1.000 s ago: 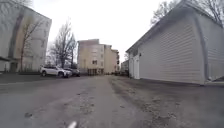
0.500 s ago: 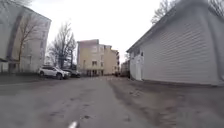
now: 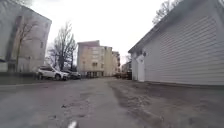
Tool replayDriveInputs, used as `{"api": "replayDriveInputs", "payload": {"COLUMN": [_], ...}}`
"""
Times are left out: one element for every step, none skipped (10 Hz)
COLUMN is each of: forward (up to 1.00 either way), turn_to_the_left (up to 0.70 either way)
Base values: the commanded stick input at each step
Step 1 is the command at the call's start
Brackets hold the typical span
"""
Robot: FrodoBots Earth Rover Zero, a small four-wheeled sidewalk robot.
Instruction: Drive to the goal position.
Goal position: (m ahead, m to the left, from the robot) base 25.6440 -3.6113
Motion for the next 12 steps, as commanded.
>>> {"api": "replayDriveInputs", "payload": {"forward": [1.00, 1.00, 1.00, 1.00, 1.00, 1.00, 1.00, 1.00, 1.00, 1.00, 1.00, 1.00], "turn_to_the_left": [0.00, 0.00, 0.00, 0.00, 0.00, 0.00, 0.00, 0.00, 0.00, 0.00, 0.00, 0.00]}}
